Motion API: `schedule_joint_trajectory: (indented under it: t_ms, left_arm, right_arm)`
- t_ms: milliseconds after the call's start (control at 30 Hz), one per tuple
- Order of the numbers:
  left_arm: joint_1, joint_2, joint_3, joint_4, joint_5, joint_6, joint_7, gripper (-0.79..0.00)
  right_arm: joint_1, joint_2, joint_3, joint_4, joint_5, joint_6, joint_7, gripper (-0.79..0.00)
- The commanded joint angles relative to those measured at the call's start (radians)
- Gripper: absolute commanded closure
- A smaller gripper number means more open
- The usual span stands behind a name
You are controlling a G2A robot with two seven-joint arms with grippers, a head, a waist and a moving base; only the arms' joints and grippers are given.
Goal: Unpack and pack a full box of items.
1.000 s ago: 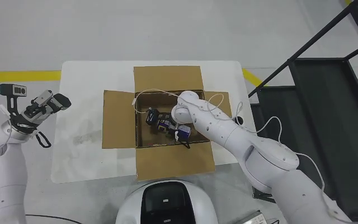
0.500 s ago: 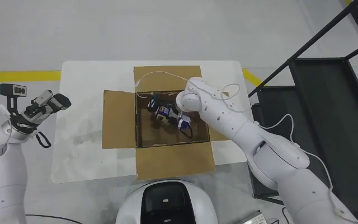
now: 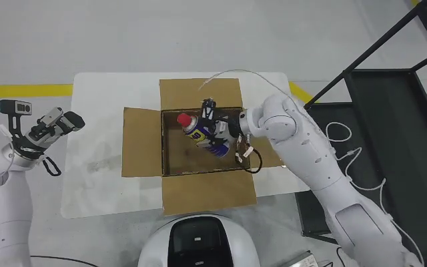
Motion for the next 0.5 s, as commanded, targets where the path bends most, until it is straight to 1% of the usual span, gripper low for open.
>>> schedule_joint_trajectory:
  t_ms: [0,167,267,333,467]
  left_arm:
    - [0.000,0.000,0.000,0.000,0.000,0.000,0.000,-0.785]
    - [0.000,0.000,0.000,0.000,0.000,0.000,0.000,-0.785]
    - [0.000,0.000,0.000,0.000,0.000,0.000,0.000,-0.785]
    - [0.000,0.000,0.000,0.000,0.000,0.000,0.000,-0.785]
    - [0.000,0.000,0.000,0.000,0.000,0.000,0.000,-0.785]
  right_arm:
    - [-0.068,0.019,0.091,-0.048,0.038,-0.027,-0.039,0.000]
    - [-0.239,0.058,0.289,-0.130,0.116,-0.087,-0.163,0.000]
    - [-0.359,0.076,0.401,-0.165,0.156,-0.157,-0.236,0.000]
    - [-0.431,0.087,0.466,-0.172,0.150,-0.198,-0.263,0.000]
    - [-0.545,0.097,0.563,-0.154,0.160,-0.255,-0.366,0.000]
